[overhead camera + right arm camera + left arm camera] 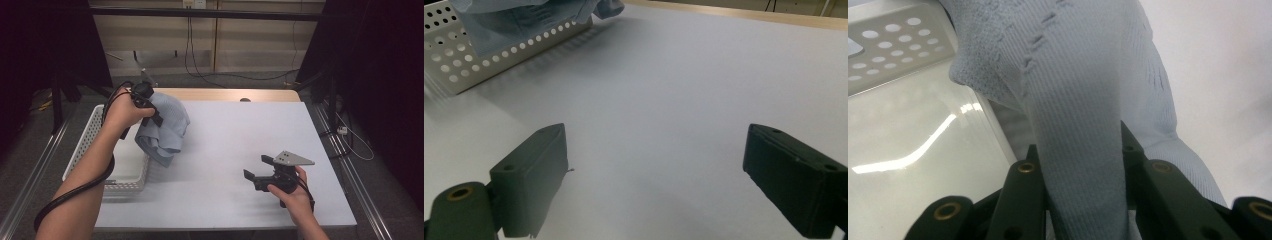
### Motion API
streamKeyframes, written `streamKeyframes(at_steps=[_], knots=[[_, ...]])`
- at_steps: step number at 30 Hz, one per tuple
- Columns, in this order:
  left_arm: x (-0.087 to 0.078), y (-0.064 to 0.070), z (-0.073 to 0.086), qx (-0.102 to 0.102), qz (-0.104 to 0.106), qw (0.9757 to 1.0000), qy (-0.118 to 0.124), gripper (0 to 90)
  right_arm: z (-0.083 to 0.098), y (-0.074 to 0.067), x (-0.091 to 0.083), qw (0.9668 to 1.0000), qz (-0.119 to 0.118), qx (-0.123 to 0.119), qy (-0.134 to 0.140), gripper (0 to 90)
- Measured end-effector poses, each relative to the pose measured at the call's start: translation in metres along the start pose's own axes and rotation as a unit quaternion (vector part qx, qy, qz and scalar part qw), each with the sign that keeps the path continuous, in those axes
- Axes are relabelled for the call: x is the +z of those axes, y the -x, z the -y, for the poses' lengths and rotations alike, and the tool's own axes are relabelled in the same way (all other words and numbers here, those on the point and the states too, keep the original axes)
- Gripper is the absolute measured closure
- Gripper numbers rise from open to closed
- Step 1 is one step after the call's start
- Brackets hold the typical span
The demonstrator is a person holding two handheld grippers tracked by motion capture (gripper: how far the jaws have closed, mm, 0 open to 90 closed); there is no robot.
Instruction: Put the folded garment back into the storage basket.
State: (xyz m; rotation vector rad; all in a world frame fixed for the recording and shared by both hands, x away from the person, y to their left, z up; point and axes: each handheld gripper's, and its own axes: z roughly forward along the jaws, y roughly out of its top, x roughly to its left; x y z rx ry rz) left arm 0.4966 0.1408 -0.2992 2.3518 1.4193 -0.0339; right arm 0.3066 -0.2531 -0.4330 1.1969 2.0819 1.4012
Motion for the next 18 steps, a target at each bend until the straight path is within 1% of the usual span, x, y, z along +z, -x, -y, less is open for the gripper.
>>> streamKeyframes(at_steps=[3, 6, 12, 16, 18], knots=[[-0.002, 0.000, -0.003, 0.002, -0.005, 1.0000, 0.001, 72.9, 0.000, 0.001, -0.001, 1.0000, 0.002, 0.001, 0.000, 10.1], [-0.004, 0.000, -0.007, 0.006, -0.009, 0.9999, 0.007, 72.9, 0.001, 0.001, -0.002, 1.0000, 0.003, 0.003, 0.000, 10.1], [-0.007, -0.001, -0.014, 0.007, -0.010, 0.9998, 0.014, 72.9, 0.001, 0.002, -0.001, 1.0000, 0.002, 0.005, -0.001, 10.1], [-0.014, 0.000, -0.018, 0.008, -0.016, 0.9996, 0.020, 72.9, 0.001, 0.002, 0.000, 1.0000, 0.001, 0.003, -0.001, 10.1], [-0.019, 0.000, -0.019, 0.009, -0.015, 0.9996, 0.024, 72.9, 0.000, 0.002, 0.000, 1.0000, 0.000, 0.003, -0.001, 10.1]])
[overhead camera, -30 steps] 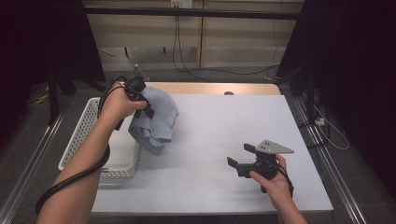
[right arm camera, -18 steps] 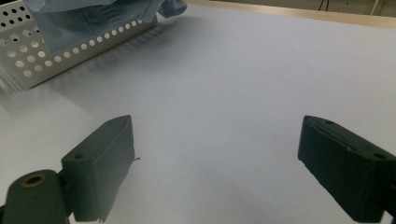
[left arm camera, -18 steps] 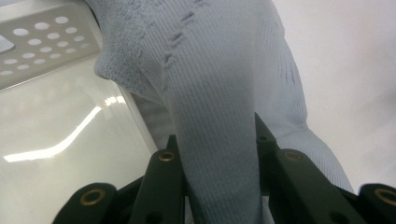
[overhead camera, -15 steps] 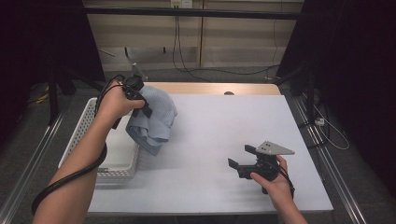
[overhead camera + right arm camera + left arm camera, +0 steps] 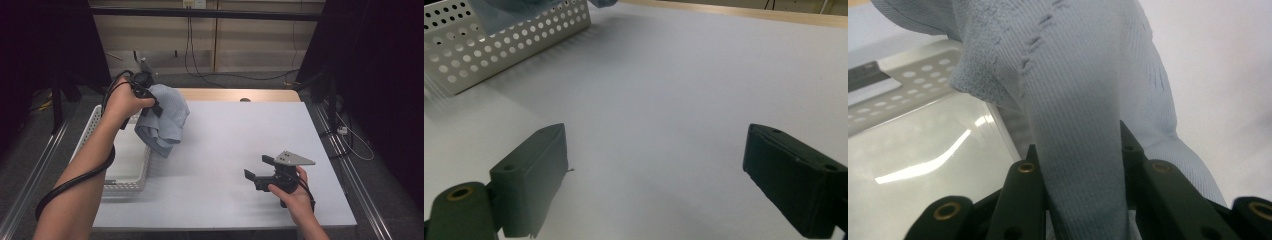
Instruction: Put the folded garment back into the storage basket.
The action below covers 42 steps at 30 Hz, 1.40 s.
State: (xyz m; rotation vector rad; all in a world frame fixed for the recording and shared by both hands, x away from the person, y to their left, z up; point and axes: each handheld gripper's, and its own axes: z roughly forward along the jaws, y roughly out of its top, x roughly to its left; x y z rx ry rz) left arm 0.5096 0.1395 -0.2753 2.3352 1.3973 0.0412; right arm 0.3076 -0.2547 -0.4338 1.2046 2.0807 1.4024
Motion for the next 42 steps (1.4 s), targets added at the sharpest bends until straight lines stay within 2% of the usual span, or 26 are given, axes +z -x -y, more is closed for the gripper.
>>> streamKeyframes(at_steps=[6, 17, 24, 26, 34, 42], knots=[[-0.014, -0.001, -0.004, -0.003, -0.008, 0.9999, 0.013, 72.9, -0.001, -0.001, 0.000, 1.0000, -0.001, -0.001, 0.000, 10.1], [-0.035, -0.004, -0.007, -0.005, -0.018, 0.9996, 0.019, 72.9, 0.000, -0.001, -0.004, 1.0000, 0.002, -0.001, 0.002, 10.1], [-0.043, -0.007, -0.009, -0.001, -0.026, 0.9995, 0.020, 72.9, 0.000, -0.001, -0.005, 1.0000, 0.002, 0.000, 0.004, 10.1], [-0.045, -0.006, -0.009, -0.006, -0.028, 0.9992, 0.026, 72.9, 0.000, -0.001, -0.004, 1.0000, 0.002, 0.000, 0.003, 10.1], [-0.053, -0.010, -0.009, 0.004, -0.046, 0.9988, 0.016, 72.9, 0.000, -0.002, -0.002, 1.0000, 0.000, -0.001, 0.001, 10.1], [-0.058, -0.020, -0.003, -0.009, -0.055, 0.9982, 0.022, 73.0, 0.001, -0.002, -0.002, 1.0000, 0.000, -0.002, 0.001, 10.1]])
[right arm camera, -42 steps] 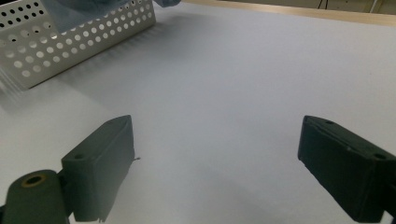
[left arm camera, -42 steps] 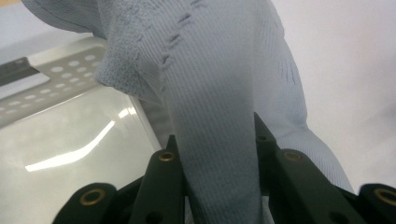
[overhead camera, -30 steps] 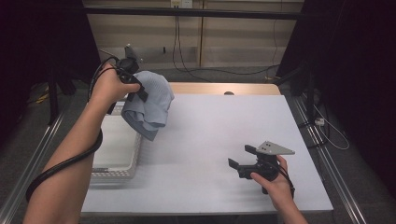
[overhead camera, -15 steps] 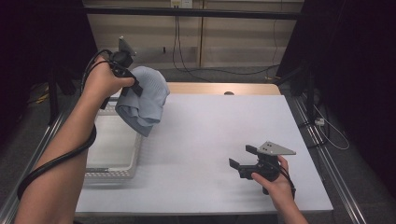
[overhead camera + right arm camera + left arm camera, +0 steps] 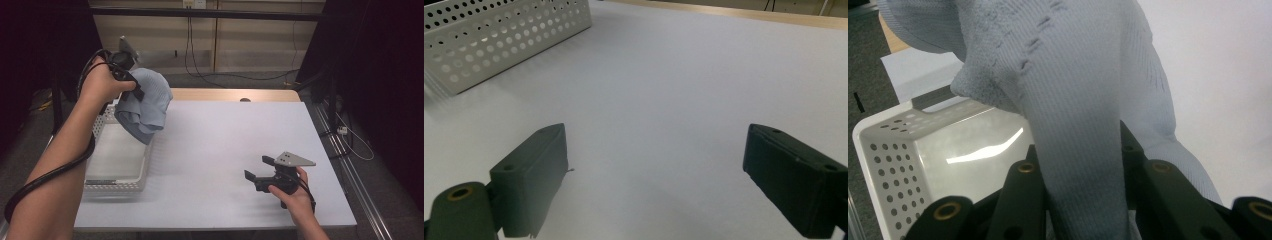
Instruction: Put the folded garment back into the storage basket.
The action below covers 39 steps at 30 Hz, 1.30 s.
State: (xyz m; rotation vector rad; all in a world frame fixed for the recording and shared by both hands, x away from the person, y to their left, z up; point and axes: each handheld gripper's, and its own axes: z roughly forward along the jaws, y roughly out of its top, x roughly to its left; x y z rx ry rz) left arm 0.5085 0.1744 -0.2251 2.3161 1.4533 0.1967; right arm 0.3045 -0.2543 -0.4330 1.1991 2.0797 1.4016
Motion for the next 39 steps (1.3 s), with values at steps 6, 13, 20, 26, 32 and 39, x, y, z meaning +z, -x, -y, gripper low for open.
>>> streamKeyframes(at_steps=[6, 13, 20, 26, 32, 39], knots=[[-0.001, -0.009, 0.003, -0.007, -0.007, 0.9999, 0.003, 73.0, 0.000, 0.000, 0.000, 1.0000, 0.000, 0.000, 0.000, 10.1], [-0.003, -0.016, 0.005, -0.013, -0.012, 0.9998, 0.005, 72.9, 0.000, 0.000, 0.001, 1.0000, 0.000, 0.000, -0.001, 10.1], [0.003, -0.023, 0.009, -0.016, -0.021, 0.9997, 0.003, 72.9, 0.000, 0.000, 0.001, 1.0000, 0.000, 0.000, 0.000, 10.1], [0.011, -0.029, 0.013, -0.019, -0.028, 0.9994, -0.002, 72.9, 0.000, 0.000, 0.001, 1.0000, 0.000, 0.000, 0.000, 10.1], [0.015, -0.035, 0.018, -0.031, -0.030, 0.9991, -0.001, 72.9, 0.000, 0.000, 0.000, 1.0000, 0.000, 0.000, 0.000, 10.1], [0.021, -0.040, 0.023, -0.033, -0.032, 0.9989, -0.007, 72.8, 0.000, -0.001, 0.001, 1.0000, -0.001, -0.001, 0.000, 10.1]])
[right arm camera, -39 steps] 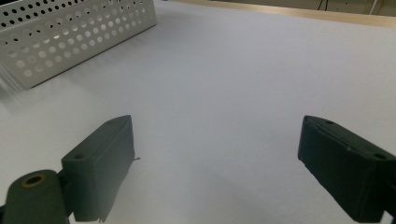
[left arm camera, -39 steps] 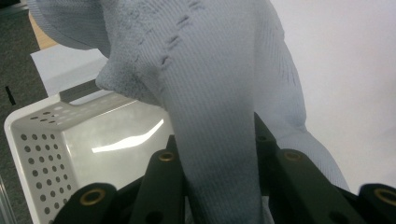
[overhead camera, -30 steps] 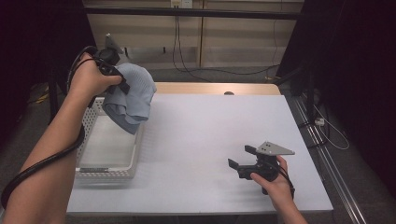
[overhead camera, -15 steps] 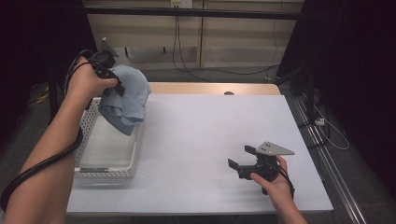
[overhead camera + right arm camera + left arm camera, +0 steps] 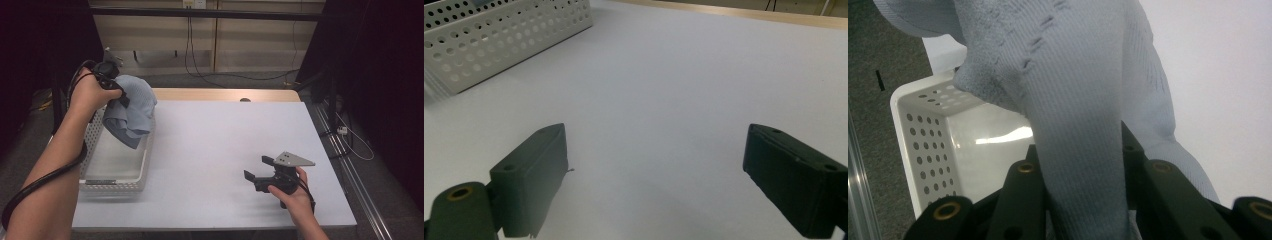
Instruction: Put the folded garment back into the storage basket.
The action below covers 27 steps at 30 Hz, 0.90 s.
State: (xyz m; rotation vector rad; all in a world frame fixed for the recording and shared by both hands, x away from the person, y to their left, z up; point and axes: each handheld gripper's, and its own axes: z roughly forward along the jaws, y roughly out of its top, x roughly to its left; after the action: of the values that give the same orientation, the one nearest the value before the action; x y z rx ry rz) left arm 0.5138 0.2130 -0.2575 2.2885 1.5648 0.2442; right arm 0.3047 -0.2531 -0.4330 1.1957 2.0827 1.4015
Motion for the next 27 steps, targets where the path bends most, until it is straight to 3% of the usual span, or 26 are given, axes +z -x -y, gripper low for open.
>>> streamKeyframes(at_steps=[27], knots=[[0.022, -0.011, 0.018, -0.008, -0.005, 0.9998, -0.019, 72.7, 0.001, -0.002, 0.001, 1.0000, -0.001, -0.002, -0.003, 10.1]])
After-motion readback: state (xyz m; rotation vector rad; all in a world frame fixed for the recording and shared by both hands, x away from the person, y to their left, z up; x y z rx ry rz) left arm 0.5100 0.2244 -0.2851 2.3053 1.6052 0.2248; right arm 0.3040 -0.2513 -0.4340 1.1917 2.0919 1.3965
